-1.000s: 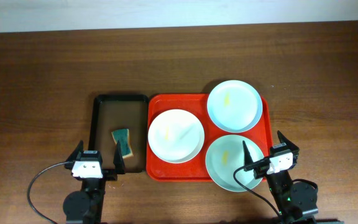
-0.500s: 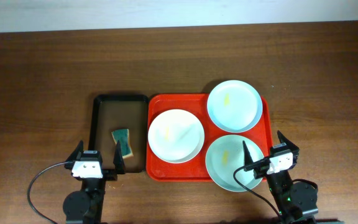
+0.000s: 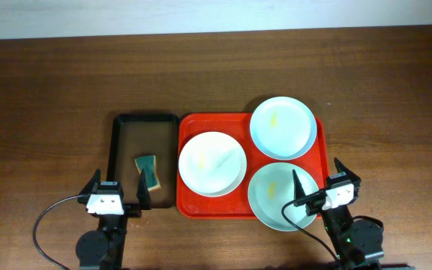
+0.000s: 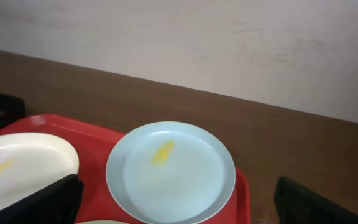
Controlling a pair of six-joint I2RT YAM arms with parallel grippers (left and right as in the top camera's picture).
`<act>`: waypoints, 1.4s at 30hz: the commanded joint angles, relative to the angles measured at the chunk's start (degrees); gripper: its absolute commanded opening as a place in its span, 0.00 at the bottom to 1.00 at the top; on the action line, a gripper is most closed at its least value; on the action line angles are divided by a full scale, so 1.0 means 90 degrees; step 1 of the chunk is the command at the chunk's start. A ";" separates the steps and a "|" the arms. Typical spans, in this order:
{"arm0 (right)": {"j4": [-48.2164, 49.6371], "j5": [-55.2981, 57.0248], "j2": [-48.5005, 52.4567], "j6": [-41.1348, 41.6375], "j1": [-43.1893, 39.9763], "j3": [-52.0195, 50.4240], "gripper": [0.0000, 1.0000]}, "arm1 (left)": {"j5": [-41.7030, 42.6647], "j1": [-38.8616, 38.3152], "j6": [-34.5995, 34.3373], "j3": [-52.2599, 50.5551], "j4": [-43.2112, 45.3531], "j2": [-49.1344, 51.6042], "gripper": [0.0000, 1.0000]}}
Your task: Clean dirty plates on tray and stack at the side
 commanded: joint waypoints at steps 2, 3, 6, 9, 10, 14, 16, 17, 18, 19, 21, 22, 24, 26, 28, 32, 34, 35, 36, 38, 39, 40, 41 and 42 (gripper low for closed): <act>0.0012 -0.0185 0.0029 0.0726 0.0012 -0.0019 0.98 | 0.0080 0.0034 0.0117 -0.0012 0.0041 -0.0044 0.99; 0.0012 -0.0313 0.0029 0.0726 0.0012 0.0019 0.98 | 0.0301 0.0034 0.0117 0.0005 0.0041 -0.0044 0.99; -0.0017 -0.0857 0.0029 0.0763 0.0012 0.0233 0.98 | 0.1001 0.0034 0.0109 0.0245 0.0034 -0.0044 0.99; -0.0437 -0.0981 0.0029 0.1596 0.0012 0.0651 0.99 | 0.1377 0.0034 -0.0512 0.0770 -0.0202 -0.0044 0.99; -0.0576 -0.1090 0.0029 0.1756 0.0012 0.0792 0.98 | 0.1506 0.0034 -0.0719 0.0996 -0.0381 -0.0041 0.99; -0.1290 -0.1311 0.0029 0.2191 0.0012 0.1579 0.98 | 0.2064 0.0034 -0.1061 0.2132 -0.1168 0.0180 0.99; -0.1688 -0.1309 0.0044 0.2229 0.0012 0.2149 0.99 | 0.2176 0.0034 -0.1054 0.3031 -0.1732 0.0624 0.99; -0.1885 -0.1307 0.0085 0.2229 0.0012 0.2453 0.99 | 0.2268 0.0034 -0.1052 0.3517 -0.2042 0.0906 0.99; -0.2047 -0.1307 0.0151 0.2229 0.0012 0.2725 0.98 | 0.2356 0.0034 -0.1049 0.3917 -0.2297 0.1168 0.99; -0.2280 -0.1302 0.0287 0.2227 0.0012 0.3077 0.98 | 0.2465 0.0034 -0.1049 0.4316 -0.2552 0.1445 0.99; -0.2866 -0.1168 0.0753 0.2227 0.0012 0.3849 0.98 | 0.2766 0.0034 -0.0957 0.5442 -0.3351 0.2339 0.99; -0.3213 -0.1139 0.1124 0.2198 0.0012 0.4301 0.98 | 0.2909 0.0034 -0.0697 0.5994 -0.3823 0.2805 0.99; -0.3631 -0.1141 0.1695 0.2198 0.0012 0.4881 0.98 | 0.2929 0.0034 -0.0410 0.6747 -0.4546 0.3466 0.99; -0.4046 -0.1144 0.2344 0.2176 0.0012 0.5496 0.98 | 0.2934 0.0034 -0.0216 0.7359 -0.5236 0.4044 0.99; -0.4733 -0.1146 0.3487 0.2176 0.0012 0.6535 0.98 | 0.2929 0.0034 -0.0192 0.8153 -0.6394 0.4901 0.99; -0.5722 -0.1336 0.5207 0.2178 0.0012 0.7890 0.98 | 0.2929 0.0034 -0.0194 0.8684 -0.7570 0.5955 0.99; -0.6135 -0.1763 0.5914 0.2183 0.0012 0.8335 0.98 | 0.2929 0.0034 -0.0194 0.8684 -0.7798 0.6331 0.99; -0.6331 -0.2140 0.6348 0.2183 0.0012 0.8514 0.98 | 0.2926 0.0034 -0.0194 0.8684 -0.7939 0.6579 0.99; -0.6363 -0.2336 0.6506 0.2181 0.0012 0.8541 0.99 | 0.2917 0.0034 -0.0192 0.8684 -0.8004 0.6696 0.99; -0.6477 -0.2837 0.7021 0.2181 0.0012 0.8539 0.98 | 0.2688 0.0034 -0.0192 0.8684 -0.8170 0.7108 0.99; -0.6526 -0.2829 0.7215 0.2178 0.0012 0.8539 0.98 | 0.2555 0.0034 -0.0192 0.8684 -0.8177 0.7274 0.99; -0.6567 -0.2820 0.7448 0.2178 0.0012 0.8536 0.98 | 0.2426 0.0034 -0.0192 0.8684 -0.8177 0.7405 0.99; -0.6608 -0.2807 0.7643 0.2181 0.0012 0.8536 0.98 | 0.2317 0.0034 -0.0192 0.8684 -0.8177 0.7541 0.99; -0.6647 -0.2810 0.7917 0.2183 0.0012 0.8534 0.90 | 0.2225 0.0034 -0.0192 0.8684 -0.8189 0.7691 0.99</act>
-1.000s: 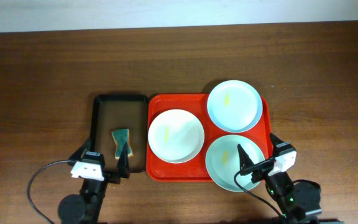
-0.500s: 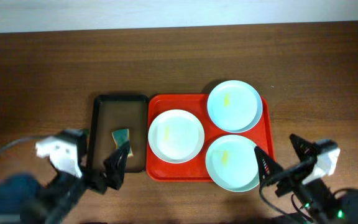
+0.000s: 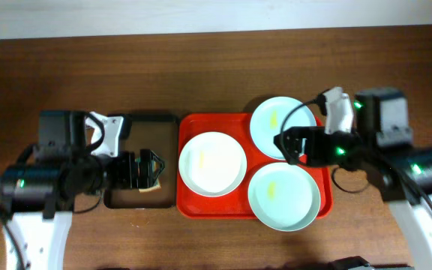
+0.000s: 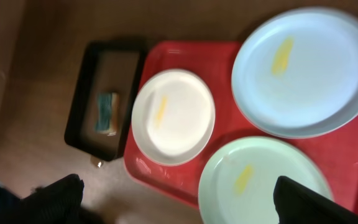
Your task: Clean dirty plates on tray and stack at the side
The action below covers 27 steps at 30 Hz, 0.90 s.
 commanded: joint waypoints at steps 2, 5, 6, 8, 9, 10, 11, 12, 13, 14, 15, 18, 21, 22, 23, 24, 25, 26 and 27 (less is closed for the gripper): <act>-0.0146 -0.0323 0.0896 0.0053 0.0015 0.0119 0.31 | -0.0534 0.0034 0.0102 0.0090 -0.0058 0.0624 0.46; -0.0216 -0.0321 0.1321 0.0053 0.0015 0.0119 0.04 | -0.0639 0.0034 0.0100 0.0087 -0.0131 0.0928 0.00; -0.0221 -0.0318 0.1508 0.0053 0.0015 0.0112 0.04 | -0.0755 0.0034 0.0100 0.0087 -0.0155 0.1044 0.00; -0.0219 -0.0318 0.1717 0.0053 0.0015 0.0112 0.07 | -0.0857 0.0034 0.0097 0.0080 -0.0151 0.1158 0.00; -0.0211 -0.0316 0.1838 0.0053 0.0015 0.0109 0.28 | -0.0862 0.0034 0.0097 0.0080 -0.0148 0.1197 0.00; -0.0163 -0.0316 0.1984 0.0051 0.0015 0.0109 0.43 | -0.0865 0.0034 0.0097 0.0075 -0.0131 0.1263 0.00; -0.0141 -0.0318 0.2140 0.0053 0.0015 0.0107 0.46 | -0.0877 0.0034 0.0097 0.0068 -0.0117 0.1307 0.00; -0.0138 -0.0321 0.2271 0.0051 0.0015 0.0107 0.49 | -0.0916 0.0034 0.0097 0.0049 -0.0092 0.1336 0.00; -0.0141 -0.0318 0.2387 0.0051 0.0015 0.0107 0.49 | -0.0942 0.0034 0.0097 0.0010 -0.0046 0.1348 0.00; -0.0143 -0.0321 0.2480 0.0053 0.0015 0.0107 0.49 | -0.0986 0.0034 0.0097 -0.0056 0.0010 0.1348 0.02; -0.0146 -0.0321 0.2574 0.0051 0.0022 0.0107 0.49 | -0.1005 0.0034 0.0097 -0.0129 0.0068 0.1348 0.02; -0.0070 -0.0318 0.2805 0.0053 0.0129 0.0107 0.51 | -0.1005 0.0034 0.0053 -0.0447 0.0282 0.1348 0.08; 0.0270 -0.0316 0.2895 0.0056 0.0311 0.0107 0.65 | -0.1003 0.0034 0.0049 -0.0588 0.0391 0.1348 0.25; 0.0352 -0.0313 0.2907 0.0053 0.0359 0.0107 0.66 | -0.1003 0.0034 0.0017 -0.0619 0.0435 0.1348 0.27; 0.0410 -0.0291 0.2912 0.0056 0.0403 0.0104 0.67 | -0.1005 0.0034 -0.0068 -0.0653 0.0476 0.1348 0.30; 0.0466 -0.0243 0.2919 0.0063 0.0459 0.0095 0.67 | -0.1005 0.0034 -0.0070 -0.0685 0.0520 0.1348 0.33; 0.0486 -0.0078 0.2919 0.0194 0.0522 0.0087 0.67 | -0.1005 0.0034 -0.0075 -0.0724 0.0556 0.1348 0.34; 0.0491 0.0216 0.2922 0.0413 0.0580 0.0073 0.67 | -0.1005 0.0034 -0.0095 -0.0746 0.0573 0.1348 0.36; 0.0488 0.0461 0.2922 0.0573 0.0646 0.0066 0.67 | -0.1005 0.0034 -0.0095 -0.0748 0.0576 0.1348 0.37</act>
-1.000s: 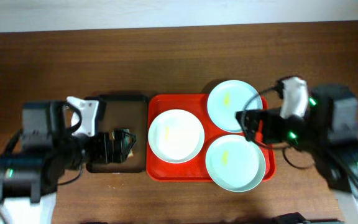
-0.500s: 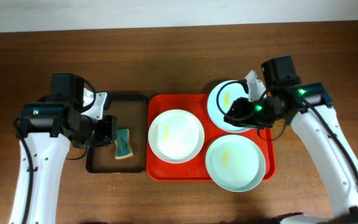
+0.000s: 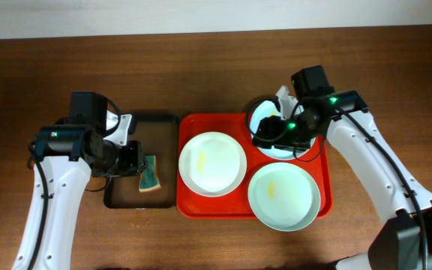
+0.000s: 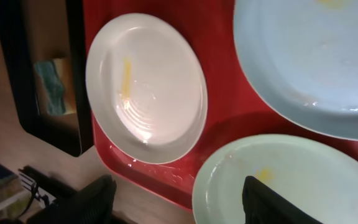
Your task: Clean dirty plates on tray and stack at the side
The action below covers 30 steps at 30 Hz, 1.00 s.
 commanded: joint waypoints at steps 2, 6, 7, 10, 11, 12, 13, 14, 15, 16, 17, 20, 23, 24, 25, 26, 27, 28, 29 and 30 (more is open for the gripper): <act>0.0046 0.0954 0.0058 0.0546 0.0338 0.0044 0.67 | -0.0039 0.0034 -0.0056 -0.0121 0.0058 0.0010 0.38; 0.0279 0.1005 0.0058 0.0551 0.0646 0.0044 0.66 | -0.0039 0.0034 -0.0100 -0.0121 0.0087 0.0010 0.38; 0.0376 0.1027 0.0058 0.0554 0.0743 0.0044 0.67 | -0.0039 0.0034 -0.0100 -0.0121 0.0087 0.0010 0.38; 0.0444 0.1700 0.0058 0.0998 0.0933 0.0041 0.67 | -0.0039 0.0034 -0.0100 -0.0121 0.0087 0.0010 0.38; 0.0474 0.1836 0.0058 0.1144 0.0969 0.0019 0.67 | -0.0039 0.0034 -0.0100 -0.0121 0.0085 0.0010 0.38; 0.0563 0.1875 0.0058 0.1226 0.0996 -0.0019 0.67 | -0.0039 0.0034 -0.0100 -0.0121 0.0087 0.0010 0.37; 0.0668 0.1870 0.0058 0.1243 0.1022 -0.0061 0.67 | -0.0039 0.0034 -0.0100 -0.0121 0.0087 0.0010 0.37; 0.0770 0.1875 0.0068 0.1241 0.1056 -0.0100 0.67 | -0.0039 0.0034 -0.0100 -0.0121 0.0087 0.0010 0.37; 0.0928 0.1872 0.0097 0.1248 0.1110 -0.0163 0.66 | -0.0039 0.0034 -0.0100 -0.0121 0.0087 0.0010 0.37; 0.0981 0.1872 0.0121 0.1268 0.1139 -0.0182 0.66 | -0.0039 0.0034 -0.0100 -0.0121 0.0087 0.0010 0.36; 0.1025 0.1880 0.0163 0.1299 0.1161 -0.0204 0.65 | -0.0039 0.0034 -0.0100 -0.0121 0.0087 0.0010 0.36; 0.1090 0.1872 0.0452 0.1316 0.1185 -0.0257 0.56 | -0.0039 0.0034 -0.0100 -0.0121 0.0087 0.0010 0.36; 0.1093 0.1868 0.0777 0.1328 0.1185 -0.0284 0.45 | -0.0039 0.0034 -0.0100 -0.0121 0.0087 0.0010 0.36; 0.1093 0.1868 0.0869 0.1360 0.1185 -0.0289 0.43 | -0.0039 0.0034 -0.0102 -0.0121 0.0087 0.0010 0.35; 0.1090 0.1865 0.0976 0.1360 0.1185 -0.0291 0.42 | -0.0039 0.0034 -0.0100 -0.0121 0.0087 0.0010 0.35; 0.1090 0.1848 0.1076 0.1360 0.1185 -0.0291 0.42 | -0.0039 0.0034 -0.0100 -0.0121 0.0087 0.0010 0.36; 0.1093 0.1826 0.1180 0.1362 0.1185 -0.0291 0.42 | -0.0039 0.0034 -0.0100 -0.0121 0.0087 0.0010 0.35; 0.1095 0.1819 0.1275 0.1362 0.1185 -0.0291 0.42 | -0.0039 0.0034 -0.0100 -0.0121 0.0087 0.0010 0.35; 0.1098 0.1821 0.1331 0.1362 0.1185 -0.0291 0.42 | -0.0039 0.0034 -0.0100 -0.0121 0.0087 0.0010 0.35; 0.1110 0.1819 0.1433 0.1365 0.1185 -0.0291 0.42 | -0.0039 0.0034 -0.0100 -0.0121 0.0087 0.0010 0.35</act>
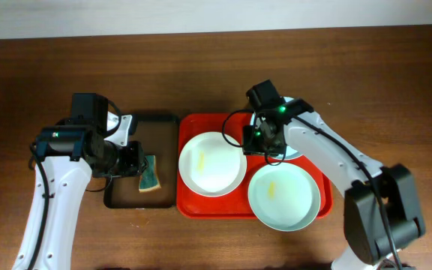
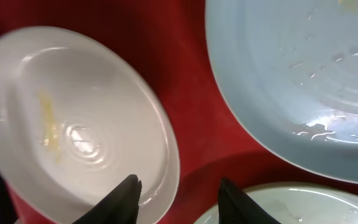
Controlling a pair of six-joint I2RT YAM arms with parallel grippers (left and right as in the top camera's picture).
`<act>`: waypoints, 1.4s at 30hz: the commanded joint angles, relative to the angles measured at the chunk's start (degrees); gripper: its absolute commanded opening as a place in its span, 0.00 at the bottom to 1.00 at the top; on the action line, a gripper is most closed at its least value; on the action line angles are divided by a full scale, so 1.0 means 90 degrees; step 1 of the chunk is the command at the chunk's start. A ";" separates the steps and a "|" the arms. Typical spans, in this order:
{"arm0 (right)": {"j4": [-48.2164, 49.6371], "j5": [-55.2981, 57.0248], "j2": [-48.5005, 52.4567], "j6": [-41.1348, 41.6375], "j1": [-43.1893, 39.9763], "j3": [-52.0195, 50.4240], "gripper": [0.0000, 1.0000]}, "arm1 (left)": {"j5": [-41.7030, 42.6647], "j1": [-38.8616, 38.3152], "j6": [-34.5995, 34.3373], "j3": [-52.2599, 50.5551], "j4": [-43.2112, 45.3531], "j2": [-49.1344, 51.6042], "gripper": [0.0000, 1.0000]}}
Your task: Clean dirty plates on tray and stack at the side
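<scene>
Three dirty plates lie on the red tray, each with a yellow smear. They are a white plate, a pale green plate and a light blue plate, which my right arm mostly covers in the overhead view. My right gripper is open and low over the white plate's right rim. One fingertip is over the plate, the other over the tray by the green plate. A green-and-yellow sponge lies in the black tray. My left gripper is right beside it, its jaws hidden.
The black tray stands directly left of the red tray on the brown wooden table. A light wall edge runs along the back of the table. Both arms reach in from the front.
My right gripper has moved left from over the blue plate to the white plate's right rim, lower and with its fingers closer together. The left arm and sponge have not moved.
Both arms were folded at the table's front edge. Then the left was raised over the black tray and the right over the red tray's right side. Then the left was low beside the sponge and the right over the blue plate. The right is now at the white plate.
</scene>
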 commanded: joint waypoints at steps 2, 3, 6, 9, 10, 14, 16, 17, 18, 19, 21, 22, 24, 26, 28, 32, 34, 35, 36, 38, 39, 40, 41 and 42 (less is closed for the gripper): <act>0.0024 0.0032 0.0352 0.0056 0.0051 -0.0070 0.42 | -0.0041 0.0034 -0.0085 -0.0051 0.0015 0.0010 0.35; 0.0027 0.0032 0.0396 0.0056 0.0061 -0.0070 0.42 | -0.0041 0.0034 -0.0085 -0.0051 0.0015 0.0010 0.35; 0.0102 0.0039 0.0512 0.0053 0.0172 -0.0070 0.42 | -0.0041 0.0034 -0.0085 -0.0051 0.0015 0.0010 0.36; 0.0180 0.0058 0.0544 0.0056 0.0304 -0.0070 0.41 | -0.0041 0.0034 -0.0085 -0.0051 0.0012 0.0010 0.35; 0.0168 0.0061 0.0544 0.0053 0.0335 -0.0070 0.42 | -0.0041 0.0034 -0.0085 -0.0051 0.0012 0.0010 0.35; 0.0231 0.0063 0.0544 0.0066 0.0374 -0.0119 0.42 | -0.0041 0.0034 -0.0085 -0.0051 0.0012 0.0010 0.35; 0.0364 0.0109 0.0544 0.0102 0.0374 -0.0216 0.41 | -0.0044 0.0034 -0.0085 -0.0051 0.0012 0.0010 0.35; 0.0478 0.0104 0.0544 0.0102 0.0374 -0.0291 0.41 | -0.0061 0.0034 -0.0085 -0.0051 0.0010 0.0010 0.35; 0.0529 0.0102 0.0544 0.0102 0.0374 -0.0335 0.39 | -0.0061 0.0034 -0.0085 -0.0051 0.0010 0.0010 0.36; 0.0551 0.0104 0.0544 0.0102 0.0374 -0.0362 0.35 | -0.0061 0.0034 -0.0085 -0.0051 0.0010 0.0010 0.35; 0.0568 0.0102 0.0544 0.0102 0.0374 -0.0372 0.31 | -0.0061 0.0034 -0.0085 -0.0051 0.0012 0.0010 0.36; 0.0578 0.0102 0.0544 0.0102 0.0374 -0.0372 0.26 | -0.0061 0.0034 -0.0085 -0.0051 0.0015 0.0010 0.36; 0.0595 0.0102 0.0544 0.0102 0.0374 -0.0372 0.14 | -0.0063 0.0034 -0.0085 -0.0051 0.0012 0.0010 0.36; 0.0593 0.0078 0.0544 0.0102 0.0374 -0.0372 0.09 | -0.0061 0.0034 -0.0085 -0.0051 0.0012 0.0010 0.36; 0.0590 0.0078 0.0544 0.0102 0.0374 -0.0372 0.15 | -0.0063 0.0034 -0.0085 -0.0051 0.0012 0.0010 0.36; 0.0595 0.0080 0.0544 0.0102 0.0374 -0.0374 0.33 | -0.0063 0.0034 -0.0085 -0.0051 0.0010 0.0010 0.36; 0.0595 0.0080 0.0542 0.0102 0.0374 -0.0374 0.25 | -0.0063 0.0034 -0.0085 -0.0051 0.0012 0.0010 0.36; 0.0595 0.0080 0.0544 0.0102 0.0374 -0.0374 0.23 | -0.0063 0.0034 -0.0085 -0.0051 0.0010 0.0010 0.36; 0.0595 0.0080 0.0544 0.0102 0.0374 -0.0374 0.20 | -0.0061 0.0034 -0.0085 -0.0051 0.0010 0.0010 0.36; 0.0595 0.0080 0.0544 0.0102 0.0374 -0.0374 0.20 | -0.0061 0.0034 -0.0085 -0.0051 0.0010 0.0010 0.36; 0.0595 0.0080 0.0544 0.0102 0.0374 -0.0374 0.20 | -0.0061 0.0034 -0.0085 -0.0051 0.0010 0.0010 0.36; 0.0595 0.0083 0.0544 0.0102 0.0374 -0.0374 0.20 | -0.0061 0.0034 -0.0085 -0.0051 0.0010 0.0010 0.36; 0.0595 0.0083 0.0544 0.0102 0.0374 -0.0374 0.20 | -0.0061 0.0034 -0.0085 -0.0051 0.0010 0.0010 0.36; 0.0595 0.0080 0.0544 0.0102 0.0374 -0.0374 0.19 | -0.0061 0.0034 -0.0085 -0.0051 0.0010 0.0010 0.36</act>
